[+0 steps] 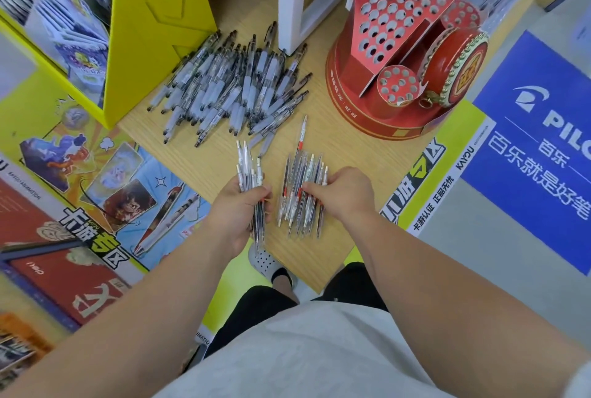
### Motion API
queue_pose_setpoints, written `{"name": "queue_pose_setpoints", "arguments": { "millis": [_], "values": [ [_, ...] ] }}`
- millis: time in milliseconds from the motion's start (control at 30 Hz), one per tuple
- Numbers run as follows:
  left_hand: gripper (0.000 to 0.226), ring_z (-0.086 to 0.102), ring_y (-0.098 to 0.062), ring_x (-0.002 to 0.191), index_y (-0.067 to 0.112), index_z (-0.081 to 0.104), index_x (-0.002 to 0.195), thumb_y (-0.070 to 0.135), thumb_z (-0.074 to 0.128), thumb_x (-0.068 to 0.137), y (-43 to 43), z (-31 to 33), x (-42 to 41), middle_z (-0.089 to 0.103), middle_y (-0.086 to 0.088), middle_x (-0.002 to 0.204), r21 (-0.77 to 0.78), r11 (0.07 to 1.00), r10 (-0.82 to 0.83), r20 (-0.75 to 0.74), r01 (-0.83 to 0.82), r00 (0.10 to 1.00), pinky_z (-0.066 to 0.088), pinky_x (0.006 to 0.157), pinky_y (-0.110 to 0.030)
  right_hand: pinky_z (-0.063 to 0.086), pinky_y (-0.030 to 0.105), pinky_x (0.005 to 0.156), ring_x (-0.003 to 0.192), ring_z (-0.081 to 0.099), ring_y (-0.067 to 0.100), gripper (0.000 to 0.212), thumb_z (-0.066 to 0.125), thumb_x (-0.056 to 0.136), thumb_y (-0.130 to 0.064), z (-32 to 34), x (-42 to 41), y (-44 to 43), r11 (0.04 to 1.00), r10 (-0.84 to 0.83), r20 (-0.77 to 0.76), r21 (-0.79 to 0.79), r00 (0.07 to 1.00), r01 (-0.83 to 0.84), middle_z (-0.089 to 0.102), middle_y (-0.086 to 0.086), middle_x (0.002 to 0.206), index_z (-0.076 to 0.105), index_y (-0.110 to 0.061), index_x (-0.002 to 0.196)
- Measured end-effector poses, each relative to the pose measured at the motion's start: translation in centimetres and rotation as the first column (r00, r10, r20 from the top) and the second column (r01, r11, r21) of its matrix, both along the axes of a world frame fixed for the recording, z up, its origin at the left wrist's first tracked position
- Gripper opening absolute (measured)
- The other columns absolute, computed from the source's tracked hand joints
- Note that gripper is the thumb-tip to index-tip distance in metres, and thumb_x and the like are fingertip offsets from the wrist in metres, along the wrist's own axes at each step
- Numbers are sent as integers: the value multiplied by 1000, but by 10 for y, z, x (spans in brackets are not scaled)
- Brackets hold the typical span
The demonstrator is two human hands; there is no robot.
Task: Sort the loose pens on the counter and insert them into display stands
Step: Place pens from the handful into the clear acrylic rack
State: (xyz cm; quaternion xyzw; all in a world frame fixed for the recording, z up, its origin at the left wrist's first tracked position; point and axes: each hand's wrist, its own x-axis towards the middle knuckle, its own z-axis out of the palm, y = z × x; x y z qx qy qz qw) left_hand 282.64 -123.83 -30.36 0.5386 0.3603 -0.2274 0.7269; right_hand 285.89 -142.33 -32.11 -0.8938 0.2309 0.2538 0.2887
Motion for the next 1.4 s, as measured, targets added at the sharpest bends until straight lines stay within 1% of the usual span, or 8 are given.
{"name": "queue_pose_setpoints", "arguments": {
  "millis": [100, 200, 433, 767, 933, 1067, 1267, 1400],
  "values": [
    [11, 53, -19, 57, 11, 58, 103, 3, 61, 96, -4, -2, 2, 62, -7, 73, 66, 997, -47, 9, 46, 999, 45, 55, -34, 40, 36, 50, 55, 56, 26, 54, 82, 69, -56, 2, 0, -2, 999, -21, -9, 42, 1000, 21, 61, 11, 62, 62, -6, 65],
    [12, 55, -16, 55, 11, 59, 104, 4, 62, 95, -10, -6, 6, 64, -10, 76, 152, 985, -87, 22, 83, 996, 48, 51, -29, 54, 43, 72, 78, 68, 28, 51, 84, 74, -47, 4, -3, -7, 992, -58, 16, 110, 998, 56, 72, 15, 82, 72, 1, 87],
    [56, 63, -11, 64, 10, 43, 147, 13, 64, 96, -20, -25, 16, 73, -12, 100, 281, 945, -174, -7, 169, 985, 54, 54, -24, 59, 42, 79, 78, 72, 22, 47, 89, 66, -51, -8, -5, -17, 982, -117, -5, 149, 993, 116, 72, 2, 83, 69, -18, 93],
    [26, 57, -13, 59, 8, 57, 123, 7, 60, 98, -24, -19, 17, 63, -11, 82, 279, 919, -287, -16, 279, 958, 48, 48, -23, 61, 44, 78, 78, 73, 19, 32, 92, 67, -38, -17, -8, -39, 959, -149, -22, 242, 989, 150, 74, -1, 80, 66, -27, 81],
    [21, 56, -10, 57, 13, 59, 117, 5, 59, 98, -25, -15, 14, 63, -8, 82, 260, 931, -265, -4, 257, 964, 48, 47, -21, 54, 38, 64, 70, 63, 27, 32, 79, 74, -35, -6, -10, -40, 995, 99, 56, -33, 994, -97, 68, 9, 71, 66, -6, 80],
    [17, 55, -13, 55, 8, 60, 114, 6, 61, 97, -24, -10, 13, 61, -9, 75, 232, 948, -225, 6, 217, 974, 48, 48, -25, 25, 28, 44, 49, 39, 18, 35, 72, 79, -27, -4, -9, -42, 992, 98, 70, -89, 993, -92, 46, 3, 55, 48, -9, 60],
    [15, 57, -22, 68, 8, 57, 111, 8, 62, 97, -15, -4, 6, 70, -4, 81, 141, 980, -143, 12, 140, 990, 50, 62, -37, 27, 30, 48, 52, 37, 21, 46, 77, 86, -27, -1, -5, -49, 995, 54, 22, 80, 998, -56, 40, 4, 56, 46, -9, 57],
    [14, 60, -21, 68, 11, 59, 111, 6, 59, 99, -20, 10, 1, 68, -8, 84, 16, 991, -136, 16, 136, 991, 51, 59, -35, 61, 50, 71, 73, 66, 37, 35, 79, 86, -21, 21, 0, -35, 897, -155, -71, 407, 985, 171, 63, 28, 80, 64, 11, 85]
  ]
}}
